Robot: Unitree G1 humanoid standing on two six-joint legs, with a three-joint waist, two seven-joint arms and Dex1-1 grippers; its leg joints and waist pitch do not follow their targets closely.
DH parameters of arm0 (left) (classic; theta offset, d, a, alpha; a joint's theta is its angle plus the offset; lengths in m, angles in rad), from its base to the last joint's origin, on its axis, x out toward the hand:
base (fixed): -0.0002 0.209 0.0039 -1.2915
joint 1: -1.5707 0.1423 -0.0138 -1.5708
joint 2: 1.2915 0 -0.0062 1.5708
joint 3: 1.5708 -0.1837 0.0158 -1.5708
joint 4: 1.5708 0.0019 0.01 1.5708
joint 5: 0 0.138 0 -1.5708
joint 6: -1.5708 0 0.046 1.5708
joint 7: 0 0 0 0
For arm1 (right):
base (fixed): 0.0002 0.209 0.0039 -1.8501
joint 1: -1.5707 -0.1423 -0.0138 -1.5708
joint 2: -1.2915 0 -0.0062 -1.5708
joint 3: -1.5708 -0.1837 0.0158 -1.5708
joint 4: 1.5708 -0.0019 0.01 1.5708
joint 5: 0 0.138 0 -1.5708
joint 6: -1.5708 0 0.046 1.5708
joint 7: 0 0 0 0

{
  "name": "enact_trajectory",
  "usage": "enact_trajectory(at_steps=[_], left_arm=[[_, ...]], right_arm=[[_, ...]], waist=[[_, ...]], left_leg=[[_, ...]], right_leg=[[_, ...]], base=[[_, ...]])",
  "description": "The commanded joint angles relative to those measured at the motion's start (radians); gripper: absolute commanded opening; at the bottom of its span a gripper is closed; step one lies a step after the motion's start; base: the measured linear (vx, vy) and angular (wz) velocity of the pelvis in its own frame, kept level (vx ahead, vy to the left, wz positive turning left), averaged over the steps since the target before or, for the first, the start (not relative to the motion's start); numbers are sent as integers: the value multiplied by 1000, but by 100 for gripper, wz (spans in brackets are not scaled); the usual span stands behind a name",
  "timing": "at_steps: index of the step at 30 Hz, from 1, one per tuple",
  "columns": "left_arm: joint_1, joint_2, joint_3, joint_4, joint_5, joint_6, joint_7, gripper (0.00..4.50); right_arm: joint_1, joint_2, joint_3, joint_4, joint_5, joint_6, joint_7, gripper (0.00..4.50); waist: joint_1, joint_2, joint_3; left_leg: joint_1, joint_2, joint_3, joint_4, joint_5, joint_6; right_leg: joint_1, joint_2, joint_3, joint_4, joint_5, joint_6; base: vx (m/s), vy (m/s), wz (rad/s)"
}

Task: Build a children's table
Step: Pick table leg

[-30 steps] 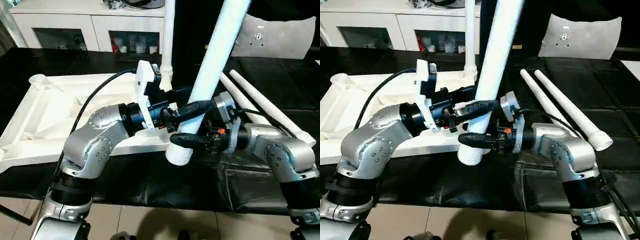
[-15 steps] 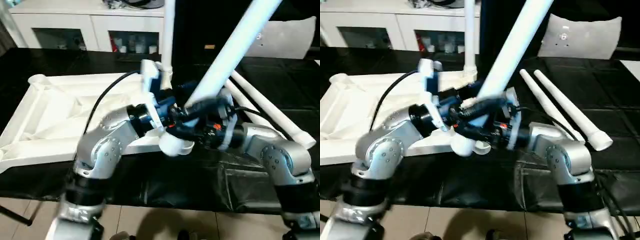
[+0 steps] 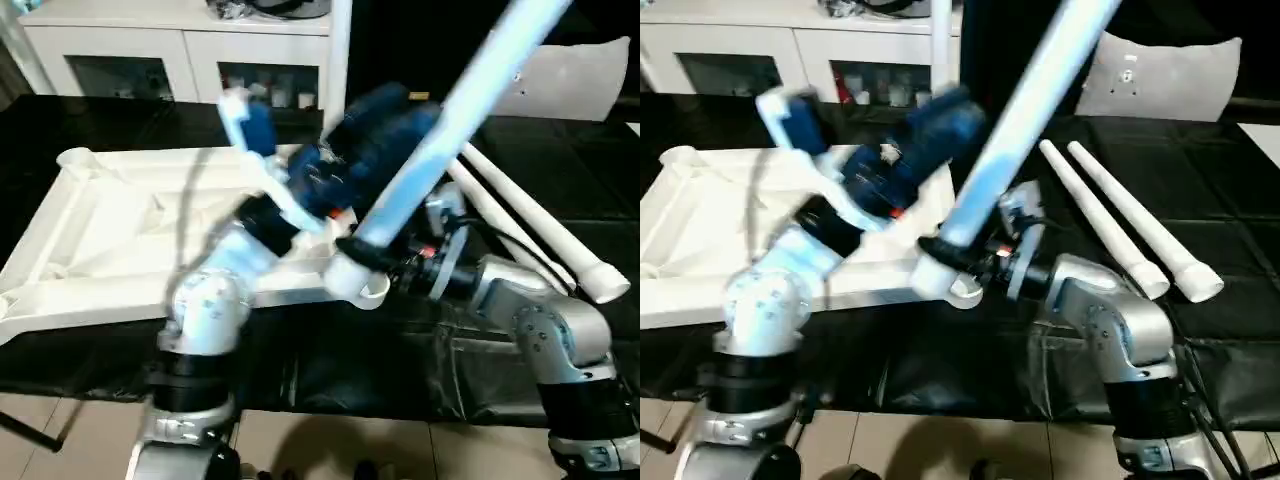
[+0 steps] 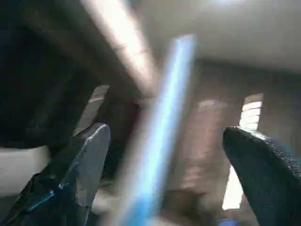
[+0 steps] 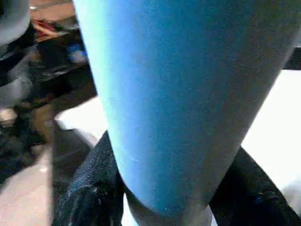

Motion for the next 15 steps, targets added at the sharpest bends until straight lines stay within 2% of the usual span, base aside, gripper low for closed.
enact_trajectory(at_steps=[1, 2, 5, 7, 8, 10, 11, 13, 14, 15], left_arm=[[13, 31, -24, -5, 56, -19, -6, 430], [21, 47, -25, -19, 55, -4, -7, 430], [41, 125, -41, -33, 127, 6, 5, 430], [52, 181, -75, -27, 190, -9, -17, 430], [66, 238, -111, -27, 237, -18, -56, 430], [80, 289, -130, -18, 256, -17, -100, 430], [81, 298, -126, 1, 261, -21, -106, 430], [81, 304, -120, 23, 267, -27, -105, 430], [82, 314, -129, 54, 297, -42, -91, 430], [82, 316, -132, 59, 303, -45, -89, 430]], right_arm=[[-13, 9, -18, -12, -35, -15, -59, 191], [-15, 21, -32, -12, -44, -15, -92, 191], [-11, 49, -55, -6, -119, -90, -209, 191], [-13, 62, -74, 6, -130, -75, -273, 191], [-13, 65, -90, 12, -136, -29, -332, 191], [-10, 69, -109, 15, -156, 1, -400, 191], [-6, 67, -112, 11, -169, 18, -423, 191], [-2, 66, -114, 5, -185, 36, -444, 191], [8, 71, -119, -7, -176, 39, -437, 191], [10, 72, -119, -10, -174, 39, -435, 191]], waist=[[-6, -11, -80], [-8, -10, -82], [-18, -8, -83], [-24, -6, -83], [-28, -5, -83], [-27, -2, -83], [-31, 5, -84], [-30, 4, -84], [-28, 13, -83], [-31, 4, -82]], left_leg=[[10, 32, -14, -63, -152, 48], [8, 33, -15, -64, -146, 45], [10, 40, -17, -67, -147, 38], [10, 41, -19, -70, -148, 39], [13, 42, -19, -71, -148, 40], [10, 42, -20, -72, -131, 37], [12, 43, -19, -71, -130, 29], [12, 41, -17, -70, -138, 24], [13, 39, -17, -70, -151, 24], [11, 39, -16, -70, -157, 28]], right_leg=[[53, -74, 34, -102, -579, 54], [54, -76, 35, -101, -570, 47], [51, -75, 39, -90, -519, 18], [52, -75, 42, -83, -500, 5], [50, -73, 45, -81, -490, -1], [53, -76, 49, -76, -471, -10], [52, -75, 50, -73, -449, -23], [54, -74, 50, -74, -439, -36], [56, -77, 50, -74, -446, -39], [56, -76, 49, -79, -451, -34]], base=[[0, 0, 0], [0, 0, 0], [0, 0, 0], [0, 0, 0], [0, 0, 0], [0, 0, 0], [0, 0, 0], [0, 0, 0], [0, 0, 0], [0, 0, 0]])
